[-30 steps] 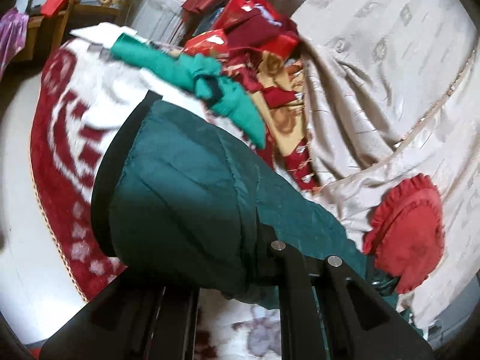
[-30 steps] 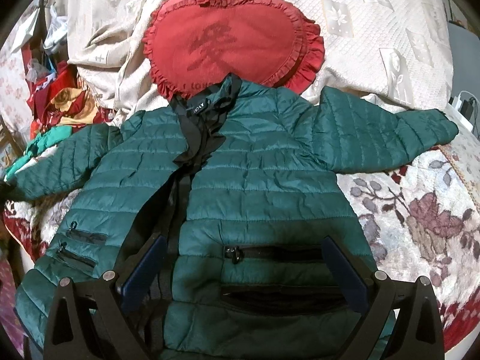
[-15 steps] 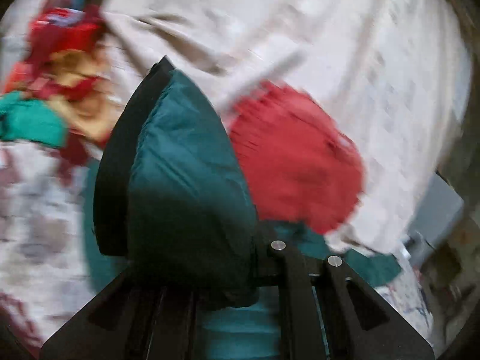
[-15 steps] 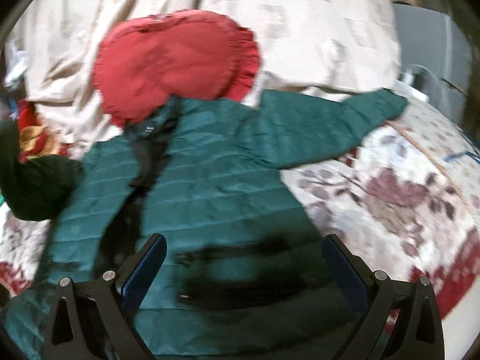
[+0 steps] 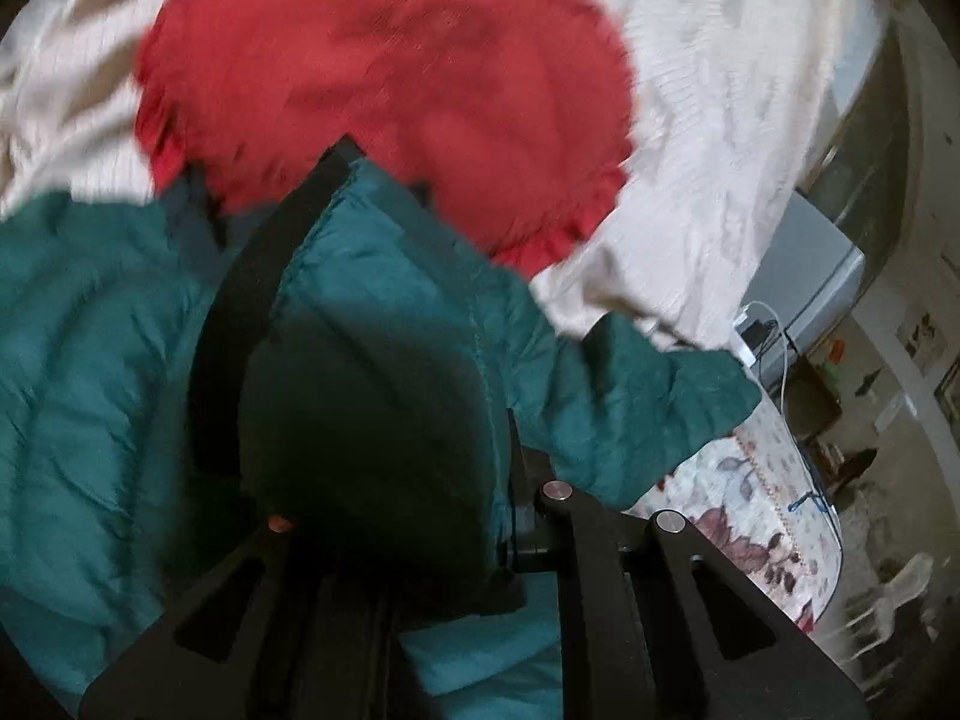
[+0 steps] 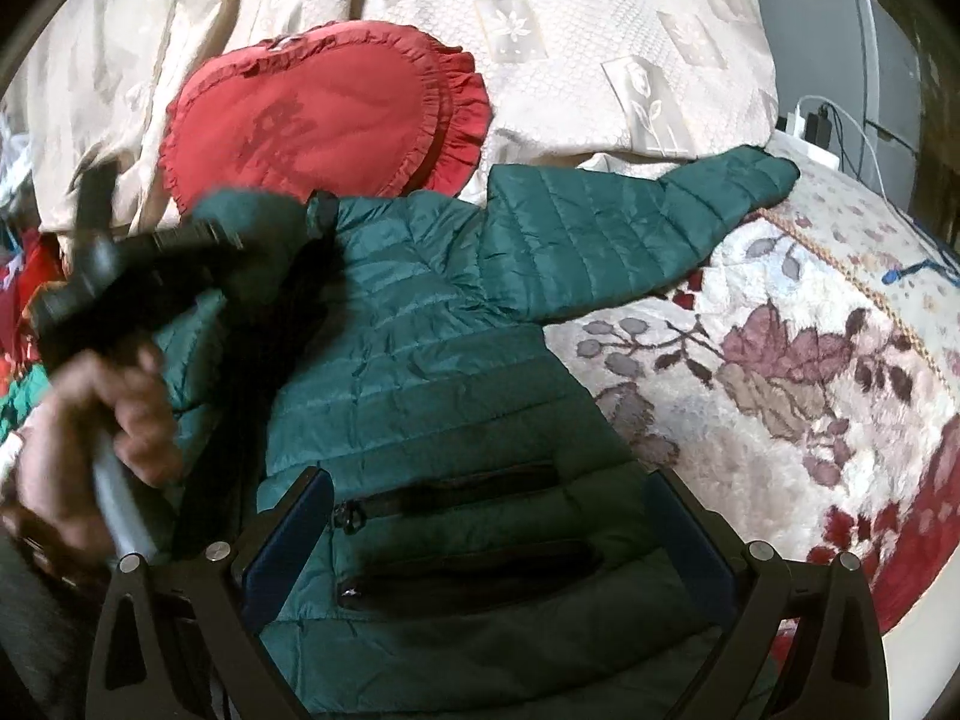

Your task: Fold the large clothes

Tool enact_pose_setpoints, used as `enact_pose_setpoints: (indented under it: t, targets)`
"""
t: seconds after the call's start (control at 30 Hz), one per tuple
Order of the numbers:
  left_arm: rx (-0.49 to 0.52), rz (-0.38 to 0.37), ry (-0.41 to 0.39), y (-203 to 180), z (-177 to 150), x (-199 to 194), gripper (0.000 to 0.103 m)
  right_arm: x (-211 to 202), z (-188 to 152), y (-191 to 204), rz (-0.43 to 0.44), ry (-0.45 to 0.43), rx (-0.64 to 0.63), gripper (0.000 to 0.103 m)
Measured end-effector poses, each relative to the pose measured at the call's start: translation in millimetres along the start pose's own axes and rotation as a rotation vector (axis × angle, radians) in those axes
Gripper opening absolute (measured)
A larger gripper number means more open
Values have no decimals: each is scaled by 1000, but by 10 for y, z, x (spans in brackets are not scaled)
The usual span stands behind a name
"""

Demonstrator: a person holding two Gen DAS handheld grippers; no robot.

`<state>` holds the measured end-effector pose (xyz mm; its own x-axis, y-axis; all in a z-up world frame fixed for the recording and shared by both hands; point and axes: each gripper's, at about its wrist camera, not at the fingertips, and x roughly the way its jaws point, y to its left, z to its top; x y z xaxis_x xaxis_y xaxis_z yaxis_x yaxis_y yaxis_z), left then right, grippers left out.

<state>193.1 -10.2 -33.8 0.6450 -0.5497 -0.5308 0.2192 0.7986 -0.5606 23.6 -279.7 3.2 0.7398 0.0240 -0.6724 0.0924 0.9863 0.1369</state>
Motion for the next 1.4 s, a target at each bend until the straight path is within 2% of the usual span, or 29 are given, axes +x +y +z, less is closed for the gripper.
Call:
enact_pose_setpoints:
  t: [0.07,0.13,0.17,0.23,0.27,0.4,0.5,0.57,0.6,0.67,0.77,0.83,0.9,0.93,1.07,1.13,1.2,1.23,1.27,1.3,1.33,1.4]
  targets:
    - [-65,-22,52,114,-25,101,22,12,12,-8,0,0,9,102]
    - [-69,-34,92,68,-36,193,42,11,20,7,-1,-1,9,102]
    - [-75,-36,104,71,-39,192,47,14,26,14,-3,-2,7,102]
    - [-78,-57,100,12,-28,150,63,9,23,26,-10,2,-1,102]
    - [-75,-66,98,-2,-31,103,66,3,24,30,-13,2,-3,102]
    - [-66,-78,57,19,20,-186,67,-10,29,35,-27,6,-9,102]
    - [-85,-9,-27,195,147,-546,67,3,36,42,-35,18,-13,102]
    - [-122,96,-103,443,246,-859,67,16,42,43,-44,30,-16,102]
    - [-141,124,-124,560,279,-946,67,20,41,46,-46,36,-18,102]
    - [-230,235,-176,944,373,-1221,67,44,64,65,-48,65,-30,102]
    - [-364,398,-201,1394,409,-1402,67,23,232,161,-43,85,-80,102]
    - [-441,451,-187,1589,362,-1406,67,39,423,333,-9,82,-140,102]
    - [-497,454,-167,1743,332,-1390,67,114,572,545,48,87,-210,102]
    - [-507,456,-161,1812,303,-1425,67,195,659,691,108,94,-245,102]
    - [-501,463,-150,1892,288,-1383,67,638,941,1096,284,86,-304,102]
    - [-494,467,-128,1843,286,-1262,68,950,1043,1226,288,107,-339,102]
    - [-494,481,-97,1781,273,-1048,68,1420,1112,1181,238,157,-326,101]
    - [-501,490,-83,1805,267,-986,68,1615,1110,1121,217,200,-306,101]
    - [-510,488,-77,1814,257,-954,68,1990,1058,973,179,324,-268,101]
    - [-518,489,-70,1819,247,-929,68,2144,1012,845,163,380,-235,102]
    - [-519,498,-65,1825,240,-929,69,2211,1019,696,199,368,-170,101]
    - [-522,527,-89,1808,261,-990,68,2171,1098,671,207,359,-144,99]
